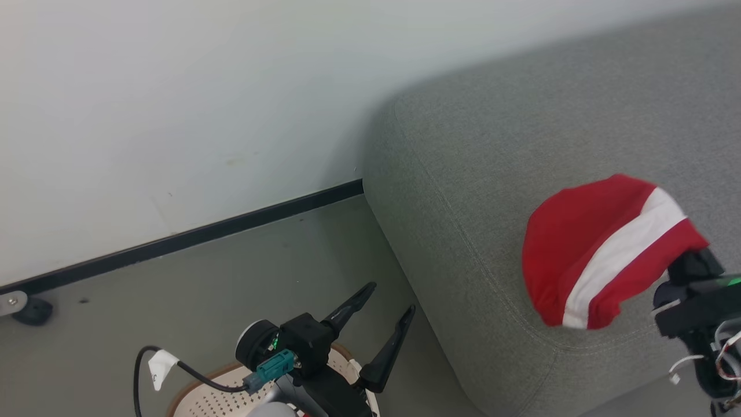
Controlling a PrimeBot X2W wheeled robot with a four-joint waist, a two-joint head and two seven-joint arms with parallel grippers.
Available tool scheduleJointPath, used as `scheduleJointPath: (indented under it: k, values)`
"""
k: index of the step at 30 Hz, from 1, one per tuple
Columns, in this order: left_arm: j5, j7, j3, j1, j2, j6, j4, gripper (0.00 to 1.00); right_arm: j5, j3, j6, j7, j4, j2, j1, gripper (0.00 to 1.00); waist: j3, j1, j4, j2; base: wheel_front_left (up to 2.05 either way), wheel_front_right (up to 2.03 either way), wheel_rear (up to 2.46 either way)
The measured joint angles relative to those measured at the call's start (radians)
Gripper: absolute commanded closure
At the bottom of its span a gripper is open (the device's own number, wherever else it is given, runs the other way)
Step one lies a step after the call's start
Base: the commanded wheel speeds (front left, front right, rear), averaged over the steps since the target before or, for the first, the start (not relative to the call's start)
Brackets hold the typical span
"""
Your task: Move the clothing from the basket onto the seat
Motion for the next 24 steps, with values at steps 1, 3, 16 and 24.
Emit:
scheduleJointPath:
  k: [1, 3, 16, 24]
  values:
    - [0.001, 0.0, 0.0, -0.005, 0.001, 0.0, -0.001, 0.0, -0.001, -0.013, 0.002, 0.0, 0.001, -0.009, -0.014, 1.0, 0.006, 0.0, 0.001, 0.0, 0.0, 0.0, 0.0]
    - [0.003, 0.001, 0.001, -0.015, 0.005, 0.0, -0.01, 0.0, 0.005, -0.042, 0.005, 0.0, 0.006, -0.023, -0.039, 1.0, 0.02, 0.0, 0.005, 0.0, 0.0, 0.0, 0.0]
    - [0.052, 0.037, -0.006, -0.095, 0.032, 0.0, -0.107, 0.0, 0.072, -0.1, 0.006, -0.001, 0.083, -0.109, -0.187, 1.0, 0.141, 0.0001, 0.052, 0.0, 0.0, 0.0, 0.0]
    - [0.072, 0.072, -0.025, -0.173, 0.03, -0.001, -0.148, 0.0, 0.119, -0.114, 0.006, -0.001, 0.131, -0.134, -0.303, 1.0, 0.241, 0.0002, 0.083, 0.0, 0.0, 0.0, 0.0]
